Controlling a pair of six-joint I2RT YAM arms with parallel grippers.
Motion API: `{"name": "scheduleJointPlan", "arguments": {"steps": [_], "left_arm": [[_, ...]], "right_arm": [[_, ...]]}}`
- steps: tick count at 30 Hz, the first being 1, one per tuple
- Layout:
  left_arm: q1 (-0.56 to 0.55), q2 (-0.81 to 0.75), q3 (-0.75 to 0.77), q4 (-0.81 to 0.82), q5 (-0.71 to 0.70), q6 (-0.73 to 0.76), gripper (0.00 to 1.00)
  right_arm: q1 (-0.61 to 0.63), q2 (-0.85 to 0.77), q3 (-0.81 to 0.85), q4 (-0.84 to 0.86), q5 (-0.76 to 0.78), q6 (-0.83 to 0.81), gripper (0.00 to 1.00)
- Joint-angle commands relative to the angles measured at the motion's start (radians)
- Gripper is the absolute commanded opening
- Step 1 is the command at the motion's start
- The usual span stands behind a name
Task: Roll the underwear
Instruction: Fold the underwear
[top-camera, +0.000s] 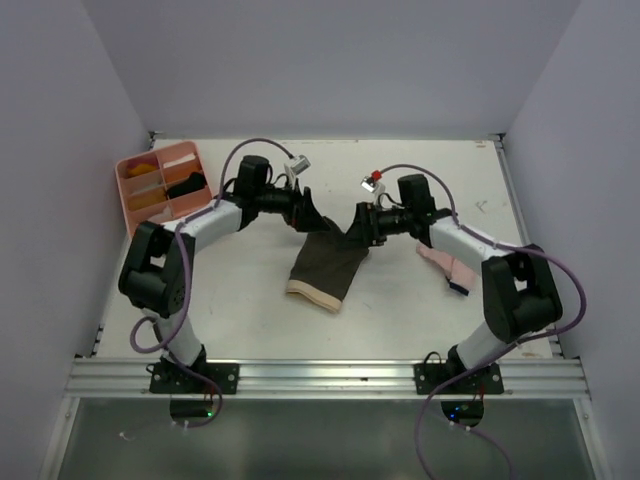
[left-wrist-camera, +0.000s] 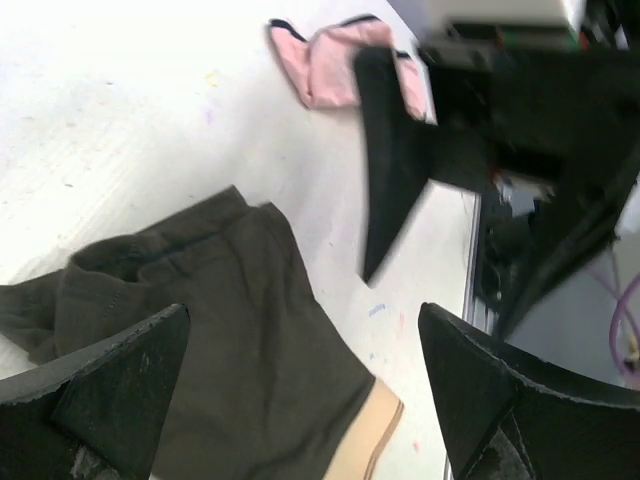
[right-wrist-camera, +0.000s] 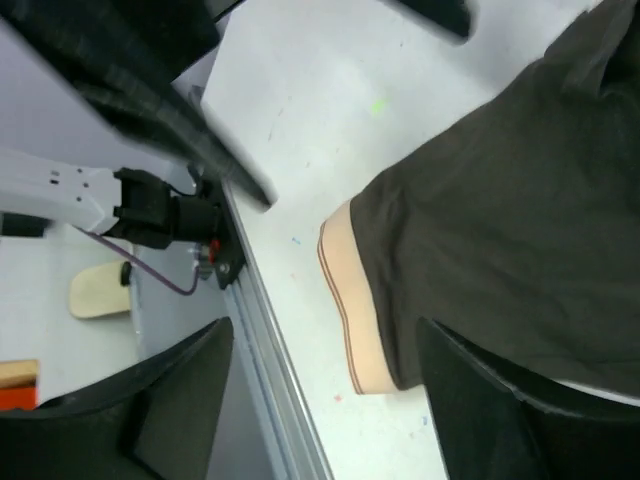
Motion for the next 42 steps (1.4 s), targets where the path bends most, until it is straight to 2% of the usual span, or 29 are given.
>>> {"name": "scheduleJointPlan", "arguments": {"steps": [1, 2, 3, 4, 6, 13, 20, 27, 30, 35, 36, 38, 39, 40, 42], "left_arm": [[0.013, 0.103, 0.018, 0.311, -0.045, -0.302, 1.00], [0.006, 0.122, 0.026, 0.395, -0.047, -0.341, 1.00], [0.003, 0.217, 0.043, 0.528, -0.047, -0.513, 1.00], [0.002, 0.218, 0.043, 0.529, -0.047, -0.514, 1.00], [0.001, 0.276, 0.047, 0.644, -0.036, -0.607, 1.00], [-0.017, 0.403, 0.052, 0.794, -0.062, -0.728, 1.00], [-0.007, 0.477, 0.067, 0.817, -0.125, -0.714, 1.00], [0.032, 0.538, 0.142, 0.782, -0.174, -0.679, 1.00], [0.044, 0.517, 0.219, 0.825, -0.055, -0.677, 1.00], [0.082, 0.310, 0.222, 0.756, 0.111, -0.636, 1.00], [0.107, 0.286, 0.218, 0.685, 0.155, -0.633, 1.00], [0.128, 0.212, 0.178, 0.666, 0.237, -0.623, 1.00], [0.139, 0.181, 0.147, 0.588, 0.290, -0.602, 1.00], [0.142, 0.149, 0.076, 0.511, 0.301, -0.553, 1.00], [0.144, 0.057, 0.017, 0.305, 0.297, -0.293, 1.00]], "right_arm": [[0.008, -0.019, -0.106, 0.249, -0.036, 0.174, 0.75], [0.010, -0.011, -0.124, 0.291, -0.041, 0.203, 0.68], [0.017, 0.011, -0.189, 0.432, -0.033, 0.307, 0.52], [0.025, 0.011, -0.190, 0.472, -0.033, 0.337, 0.52], [0.040, 0.028, -0.179, 0.490, -0.032, 0.348, 0.46], [0.079, 0.175, -0.159, 0.512, -0.017, 0.374, 0.43], [0.079, 0.342, -0.184, 0.539, -0.001, 0.352, 0.40], [0.083, 0.333, -0.196, 0.461, 0.016, 0.270, 0.41], [0.086, 0.307, -0.185, 0.455, 0.008, 0.270, 0.40], [0.085, 0.138, -0.139, 0.472, -0.027, 0.352, 0.43], [0.085, 0.114, -0.132, 0.473, -0.032, 0.365, 0.43], [0.077, 0.057, -0.097, 0.457, -0.035, 0.389, 0.44], [0.074, 0.051, -0.080, 0.443, -0.036, 0.389, 0.44], [0.071, 0.058, -0.060, 0.411, -0.032, 0.379, 0.44], [0.063, 0.084, -0.008, 0.340, -0.021, 0.325, 0.44]]}}
